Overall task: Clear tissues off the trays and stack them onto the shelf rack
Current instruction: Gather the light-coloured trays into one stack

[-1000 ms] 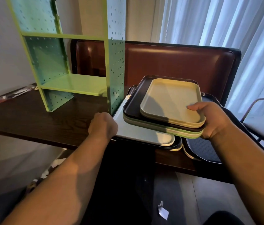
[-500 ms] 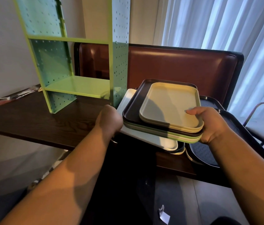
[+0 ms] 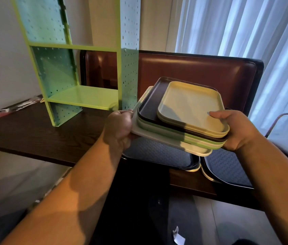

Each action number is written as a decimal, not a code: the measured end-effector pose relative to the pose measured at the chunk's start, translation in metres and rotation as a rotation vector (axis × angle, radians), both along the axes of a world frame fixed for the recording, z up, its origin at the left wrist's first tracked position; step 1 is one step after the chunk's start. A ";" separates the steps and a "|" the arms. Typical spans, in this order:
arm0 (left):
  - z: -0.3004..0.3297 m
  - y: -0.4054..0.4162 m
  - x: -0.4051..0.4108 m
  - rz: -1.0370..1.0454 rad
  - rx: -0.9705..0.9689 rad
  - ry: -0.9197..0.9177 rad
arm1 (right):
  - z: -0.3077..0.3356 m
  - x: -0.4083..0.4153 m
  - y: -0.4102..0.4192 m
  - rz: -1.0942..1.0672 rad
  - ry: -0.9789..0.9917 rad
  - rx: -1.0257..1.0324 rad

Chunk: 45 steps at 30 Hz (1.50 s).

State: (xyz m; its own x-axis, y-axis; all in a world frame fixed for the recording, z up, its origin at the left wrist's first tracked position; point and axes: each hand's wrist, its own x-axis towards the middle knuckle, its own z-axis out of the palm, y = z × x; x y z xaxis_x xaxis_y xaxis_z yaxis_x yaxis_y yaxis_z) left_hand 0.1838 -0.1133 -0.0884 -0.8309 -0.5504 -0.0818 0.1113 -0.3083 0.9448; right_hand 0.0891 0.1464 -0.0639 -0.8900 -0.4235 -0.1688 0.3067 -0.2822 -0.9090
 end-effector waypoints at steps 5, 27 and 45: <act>0.007 0.019 -0.002 -0.342 0.292 0.010 | 0.002 0.000 0.007 0.004 -0.012 0.033; -0.023 0.038 -0.015 -0.557 0.594 0.354 | -0.007 -0.004 0.023 0.028 -0.114 0.022; -0.036 0.034 -0.022 -0.368 0.462 0.382 | 0.014 -0.006 0.021 0.005 -0.107 0.261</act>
